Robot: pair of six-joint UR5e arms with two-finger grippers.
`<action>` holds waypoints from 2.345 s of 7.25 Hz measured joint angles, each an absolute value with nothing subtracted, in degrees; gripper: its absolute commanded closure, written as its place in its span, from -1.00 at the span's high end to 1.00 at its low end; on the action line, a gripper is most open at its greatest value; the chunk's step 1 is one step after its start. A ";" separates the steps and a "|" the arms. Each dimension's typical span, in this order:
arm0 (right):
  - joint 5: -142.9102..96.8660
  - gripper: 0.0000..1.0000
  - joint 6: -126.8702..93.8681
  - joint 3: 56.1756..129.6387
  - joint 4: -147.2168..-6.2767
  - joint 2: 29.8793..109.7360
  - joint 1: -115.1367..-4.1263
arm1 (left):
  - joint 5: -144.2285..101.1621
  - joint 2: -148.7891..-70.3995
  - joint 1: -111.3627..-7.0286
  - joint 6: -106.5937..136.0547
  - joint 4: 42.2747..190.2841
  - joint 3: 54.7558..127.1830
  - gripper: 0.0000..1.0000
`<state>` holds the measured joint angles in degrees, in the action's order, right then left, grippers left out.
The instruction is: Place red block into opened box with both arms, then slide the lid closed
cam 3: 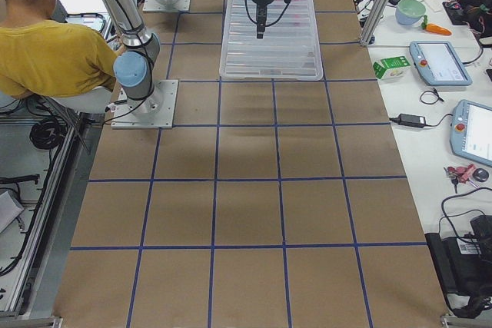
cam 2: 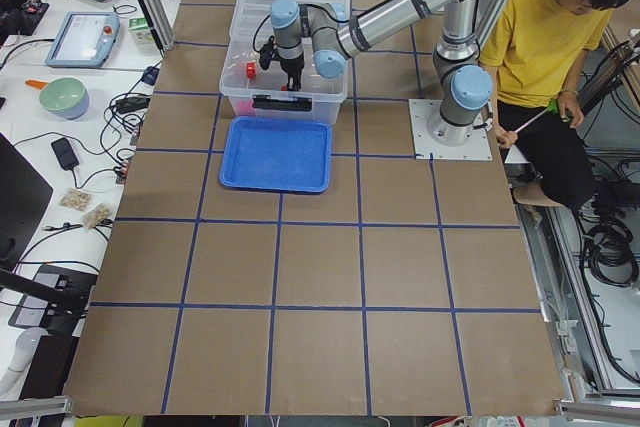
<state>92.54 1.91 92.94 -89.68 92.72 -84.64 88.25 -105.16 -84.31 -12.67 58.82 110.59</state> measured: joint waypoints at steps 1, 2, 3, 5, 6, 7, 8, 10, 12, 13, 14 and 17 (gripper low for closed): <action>92.58 1.00 1.80 92.88 -89.66 92.72 -84.64 | 88.26 -105.40 -84.22 -12.71 58.69 110.53 0.57; 92.76 1.00 1.70 92.79 -89.65 92.70 -84.64 | 88.30 -105.50 -84.16 -12.73 58.65 110.51 0.58; 92.98 1.00 1.63 92.78 -89.65 92.64 -84.63 | 88.36 -105.47 -84.10 -12.76 58.57 110.34 0.81; 93.47 1.00 1.64 92.87 -89.65 92.57 -84.45 | 88.58 -104.32 -84.10 -12.78 58.34 108.74 1.00; 94.29 1.00 1.80 92.94 -89.66 92.53 -84.41 | 88.72 -103.28 -84.22 -12.71 60.76 106.19 1.00; 95.22 1.00 1.95 93.01 -89.54 92.50 -84.36 | 88.82 -102.02 -84.31 -12.68 66.09 102.52 1.00; 95.72 1.00 2.09 93.07 -89.44 92.42 -84.18 | 88.89 -100.49 -84.46 -12.59 72.98 98.01 1.00; 96.39 1.00 2.70 93.17 -89.56 92.14 -82.43 | 88.81 -96.78 -85.13 -10.67 83.82 90.48 1.00; 96.73 1.00 7.79 93.26 -89.92 91.05 -77.25 | 88.73 -92.75 -86.57 -9.01 88.66 86.86 1.00; 96.70 1.00 11.21 93.36 -90.32 90.07 -74.45 | 88.60 -91.59 -87.06 -7.86 90.52 86.56 1.00; 96.82 1.00 14.96 93.49 -91.77 88.52 -72.21 | 88.58 -91.39 -87.49 -6.73 91.37 86.78 1.00; 96.22 1.00 23.18 94.27 -95.92 83.37 -68.73 | 88.87 -90.93 -88.51 -5.83 91.58 87.24 1.00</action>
<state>96.22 23.18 94.27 -95.92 83.37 -68.73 88.87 -90.93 -88.51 -5.83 91.58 87.24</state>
